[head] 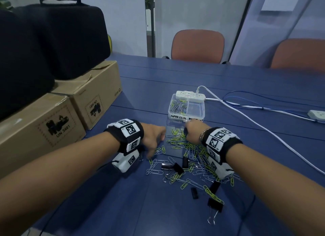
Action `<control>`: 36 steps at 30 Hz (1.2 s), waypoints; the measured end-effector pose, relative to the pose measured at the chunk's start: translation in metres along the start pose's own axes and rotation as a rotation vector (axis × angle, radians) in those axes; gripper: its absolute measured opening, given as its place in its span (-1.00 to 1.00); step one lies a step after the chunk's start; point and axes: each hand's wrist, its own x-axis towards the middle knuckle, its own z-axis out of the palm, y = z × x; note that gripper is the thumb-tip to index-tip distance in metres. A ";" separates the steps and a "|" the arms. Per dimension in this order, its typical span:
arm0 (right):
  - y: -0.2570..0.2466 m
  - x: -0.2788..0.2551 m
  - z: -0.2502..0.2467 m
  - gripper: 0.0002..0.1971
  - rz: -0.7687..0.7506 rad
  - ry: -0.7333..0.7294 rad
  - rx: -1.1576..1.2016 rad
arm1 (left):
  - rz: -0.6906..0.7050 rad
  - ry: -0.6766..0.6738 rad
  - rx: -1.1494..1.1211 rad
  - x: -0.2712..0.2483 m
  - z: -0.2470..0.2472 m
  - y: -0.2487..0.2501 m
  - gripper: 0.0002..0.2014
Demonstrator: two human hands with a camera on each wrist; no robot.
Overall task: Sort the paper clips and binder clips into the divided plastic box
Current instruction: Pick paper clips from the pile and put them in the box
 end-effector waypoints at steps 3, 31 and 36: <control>-0.010 -0.009 0.001 -0.73 -0.029 -0.003 0.008 | 0.056 -0.031 0.089 -0.005 0.005 0.006 -0.04; -0.010 -0.010 0.010 -0.27 -0.132 -0.013 0.145 | 0.086 0.234 0.060 -0.013 0.013 0.001 -0.35; -0.019 -0.003 0.015 -0.10 -0.126 -0.089 -0.110 | 0.111 0.271 0.159 -0.009 0.012 0.010 -0.53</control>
